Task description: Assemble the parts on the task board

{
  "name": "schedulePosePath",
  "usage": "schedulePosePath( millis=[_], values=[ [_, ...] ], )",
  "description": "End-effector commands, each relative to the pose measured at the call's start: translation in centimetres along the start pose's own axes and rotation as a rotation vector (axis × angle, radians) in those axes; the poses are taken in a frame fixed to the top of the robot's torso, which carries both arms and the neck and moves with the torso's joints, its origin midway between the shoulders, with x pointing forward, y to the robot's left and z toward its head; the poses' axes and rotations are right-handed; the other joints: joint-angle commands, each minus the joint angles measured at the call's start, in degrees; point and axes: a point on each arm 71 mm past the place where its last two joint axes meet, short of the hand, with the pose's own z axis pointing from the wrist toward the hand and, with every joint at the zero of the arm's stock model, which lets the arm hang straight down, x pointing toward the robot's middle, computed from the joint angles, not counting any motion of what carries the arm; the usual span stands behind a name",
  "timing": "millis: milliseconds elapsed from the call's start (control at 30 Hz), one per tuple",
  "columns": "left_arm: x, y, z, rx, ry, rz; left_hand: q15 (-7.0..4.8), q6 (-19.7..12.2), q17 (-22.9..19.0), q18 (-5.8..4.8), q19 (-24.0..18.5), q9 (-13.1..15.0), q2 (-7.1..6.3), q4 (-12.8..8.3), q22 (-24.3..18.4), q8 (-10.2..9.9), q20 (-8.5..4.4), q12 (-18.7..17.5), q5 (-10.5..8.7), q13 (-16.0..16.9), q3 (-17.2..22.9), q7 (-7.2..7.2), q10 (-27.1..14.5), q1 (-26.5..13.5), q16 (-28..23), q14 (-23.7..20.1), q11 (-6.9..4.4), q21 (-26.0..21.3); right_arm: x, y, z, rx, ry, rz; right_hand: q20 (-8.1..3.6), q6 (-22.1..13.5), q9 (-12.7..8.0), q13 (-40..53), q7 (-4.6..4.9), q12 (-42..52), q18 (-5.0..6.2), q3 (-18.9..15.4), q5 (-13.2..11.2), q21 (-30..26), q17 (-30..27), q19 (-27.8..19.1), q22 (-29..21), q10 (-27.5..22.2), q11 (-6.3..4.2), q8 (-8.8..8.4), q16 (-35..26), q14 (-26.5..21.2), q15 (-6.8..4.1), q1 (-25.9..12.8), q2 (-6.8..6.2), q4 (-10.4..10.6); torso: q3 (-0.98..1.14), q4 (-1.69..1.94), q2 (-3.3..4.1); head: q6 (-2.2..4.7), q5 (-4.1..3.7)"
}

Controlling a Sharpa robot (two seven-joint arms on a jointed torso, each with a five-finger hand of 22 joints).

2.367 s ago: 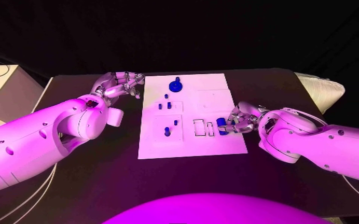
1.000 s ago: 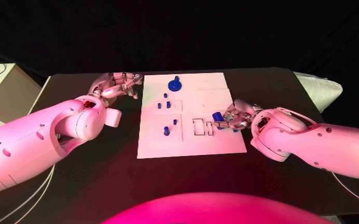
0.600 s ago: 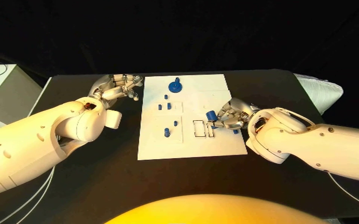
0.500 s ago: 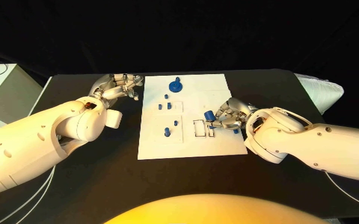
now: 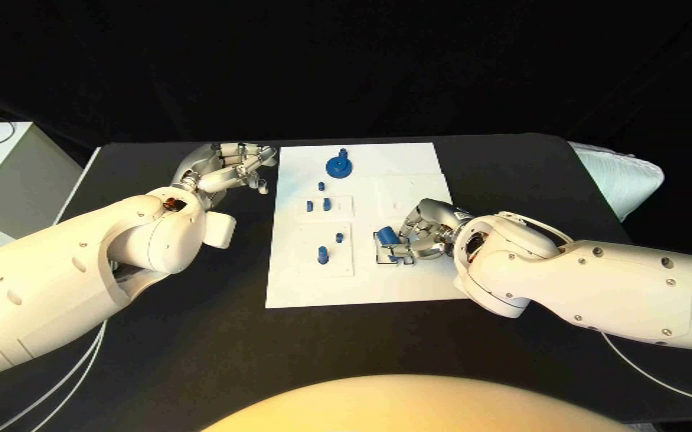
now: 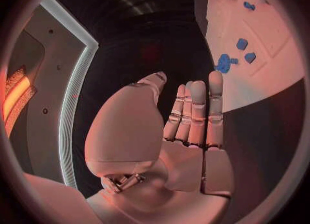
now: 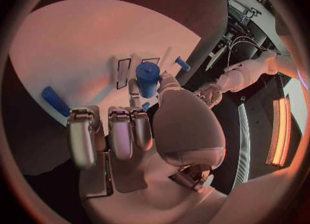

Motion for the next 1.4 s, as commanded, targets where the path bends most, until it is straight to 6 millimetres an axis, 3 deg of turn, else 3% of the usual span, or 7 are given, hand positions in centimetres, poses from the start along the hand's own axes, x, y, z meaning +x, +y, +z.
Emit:
schedulePosePath(
  millis=[33, 767, 833, 967, 1100, 1233, 1400],
  values=[
    [0.28, -0.12, 0.0, 0.007, 0.018, -0.01, 0.19, -0.3, -0.1, 0.8, 0.3, -0.1, 0.6, 0.0, 0.1, 0.3, 0.01, 0.2, 0.28, -0.1, -0.3, -0.07, -0.3, 0.2, 0.4, 0.0, 0.03, 0.2, 0.3, 0.22, 0.09, -0.01, 0.018, -0.045, -0.31, 0.5, 0.1, 14.5, -0.04, 0.0, -0.33, 0.2, -0.4, 0.2, 12.7, 5.5, 13.7, 5.7, -0.31, 0.17, 0.3, 5.5, -0.28, -0.2, -0.15, 0.0, 0.0, -0.1, 0.03, -0.08, 0.26],
    [0.13, -0.12, -0.08, 0.003, 0.016, -0.008, 0.19, -0.3, -0.1, 0.8, 0.3, -0.1, 0.66, 0.0, 0.1, 0.3, 0.01, 0.3, 0.27, -0.1, -0.4, -0.06, -0.4, 0.1, 0.4, 0.0, 0.03, 0.2, 0.14, 0.23, 0.69, -0.004, -0.02, -0.079, -0.34, 0.6, 0.1, 14.6, -0.06, 0.1, -0.44, 0.1, -1.0, 0.7, 13.1, 5.6, 14.0, 5.7, -0.33, 0.23, 0.4, 5.5, -0.28, -0.7, -0.12, 0.1, 0.0, 0.03, 0.13, -0.26, 0.28],
    [0.12, -0.13, -0.1, 0.003, 0.015, -0.008, 0.19, -0.3, -0.1, 0.8, 0.3, -0.1, 0.66, 0.0, 0.1, 0.3, 0.01, 0.3, 0.27, -0.1, -0.4, -0.06, -0.4, 0.1, 0.4, 0.0, 0.03, 0.2, 0.2, 0.3, 0.68, -0.007, -0.015, -0.081, -0.33, 0.6, 0.1, 14.4, -0.04, -0.1, -0.43, -0.6, -2.1, 0.6, 13.1, 5.6, 14.0, 5.6, -0.3, 0.3, 0.4, 5.5, -0.26, -1.9, -0.61, 0.1, -0.02, 0.02, 0.15, -0.21, 0.3],
    [0.1, -0.13, -0.11, 0.003, 0.015, -0.007, 0.19, -0.3, -0.1, 0.8, 0.3, -0.1, 0.66, 0.0, 0.1, 0.3, 0.01, 0.3, 0.27, -0.1, -0.4, -0.06, -0.4, 0.1, 0.4, 0.0, 0.03, 0.2, 0.31, 0.55, 0.6, -0.021, -0.008, -0.082, -0.28, 0.6, 0.3, 14.2, -0.02, -0.4, -0.43, -3.3, -9.7, 0.6, 12.9, 5.6, 14.0, 5.4, -0.26, 0.74, 0.3, 5.5, -0.22, -5.6, -2.57, 0.2, -0.03, 0.06, 0.12, -0.24, 0.31],
    [0.08, -0.13, -0.12, 0.003, 0.014, -0.007, 0.19, -0.3, -0.1, 0.8, 0.3, -0.1, 0.66, 0.0, 0.1, 0.3, 0.01, 0.3, 0.27, -0.1, -0.4, -0.06, -0.4, 0.1, 0.4, 0.0, 0.03, 0.2, 0.29, 0.71, 0.55, -0.032, -0.016, -0.082, -0.22, 0.2, 0.6, 14.0, 0.06, -0.8, -0.45, -5.3, -15.0, 0.7, 13.2, 5.6, 14.0, 5.2, -0.19, 1.08, 0.4, 5.5, -0.15, -9.3, -5.02, 0.4, -0.03, 0.1, 0.11, -0.24, 0.25],
    [0.05, -0.13, -0.12, 0.003, 0.013, -0.007, 0.19, -0.3, -0.1, 0.8, 0.3, -0.1, 0.72, 0.0, 0.1, 0.4, 0.02, 0.3, 0.26, -0.1, -0.5, -0.06, -0.5, 0.1, 0.4, 0.0, 0.04, 0.2, 0.1, 0.73, 0.53, -0.037, -0.042, -0.092, -0.18, 0.0, 0.7, 13.9, 0.1, -0.9, -0.47, -6.1, -17.2, 0.8, 13.3, 5.6, 14.1, 5.2, -0.15, 1.27, 0.4, 5.6, -0.12, -11.6, -6.11, 0.4, -0.04, 0.06, 0.12, -0.19, 0.25],
    [0.03, -0.13, -0.14, 0.002, 0.013, -0.007, 0.19, -0.4, -0.1, 0.81, 0.3, -0.2, 0.74, 0.0, 0.1, 0.4, 0.02, 0.3, 0.27, -0.1, -0.5, -0.06, -0.5, 0.1, 0.4, 0.0, 0.04, 0.2, -0.23, 0.7, 0.47, -0.045, -0.082, -0.125, -0.17, 0.0, 0.8, 13.9, 0.1, -0.8, -0.5, -6.3, -18.0, 0.9, 13.6, 5.7, 14.2, 5.2, -0.15, 1.39, 0.5, 5.6, -0.11, -12.6, -6.38, 0.4, -0.02, 0.1, 0.14, -0.17, 0.17]
  ],
)
